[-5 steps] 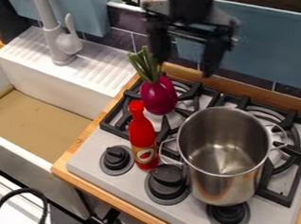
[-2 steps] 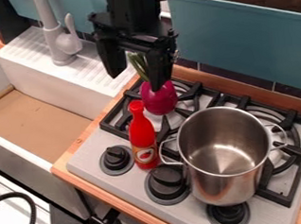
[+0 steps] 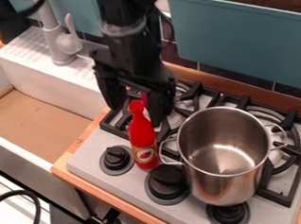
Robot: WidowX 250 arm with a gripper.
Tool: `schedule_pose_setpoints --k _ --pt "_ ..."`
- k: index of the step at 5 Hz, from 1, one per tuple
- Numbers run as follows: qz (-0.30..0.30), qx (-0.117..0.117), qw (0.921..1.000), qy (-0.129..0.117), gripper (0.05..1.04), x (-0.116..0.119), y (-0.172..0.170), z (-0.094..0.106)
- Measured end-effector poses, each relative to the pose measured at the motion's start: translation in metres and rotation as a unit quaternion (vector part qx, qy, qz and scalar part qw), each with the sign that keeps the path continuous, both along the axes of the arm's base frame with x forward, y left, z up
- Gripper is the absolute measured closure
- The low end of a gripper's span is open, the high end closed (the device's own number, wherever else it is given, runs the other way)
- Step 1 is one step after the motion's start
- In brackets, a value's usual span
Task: Put the sauce in the silver basket
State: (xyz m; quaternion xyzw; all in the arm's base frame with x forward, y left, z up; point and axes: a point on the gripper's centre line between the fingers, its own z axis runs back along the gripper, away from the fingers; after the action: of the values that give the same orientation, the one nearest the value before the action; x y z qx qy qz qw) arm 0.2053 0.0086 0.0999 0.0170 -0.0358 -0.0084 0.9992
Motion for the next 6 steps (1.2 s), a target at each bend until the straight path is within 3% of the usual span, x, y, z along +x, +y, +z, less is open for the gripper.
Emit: schedule_pose_setpoints --k 2,3,4,5,6 --pt "0.014 0.023 0.9992 -0.029 0.124 0.004 -0.003 -0.014" --pt "0.018 0.029 0.9993 -0.013 0.282 0.003 -0.002 -0.019" --pt "0.013 0.035 0.9993 0.008 0.58 0.001 0.001 -0.019" --pt "0.03 0.039 0.9982 0.035 0.792 0.004 0.006 -0.016" --pt "0.04 0.045 0.9977 0.032 0.806 0.007 0.011 -0.01"
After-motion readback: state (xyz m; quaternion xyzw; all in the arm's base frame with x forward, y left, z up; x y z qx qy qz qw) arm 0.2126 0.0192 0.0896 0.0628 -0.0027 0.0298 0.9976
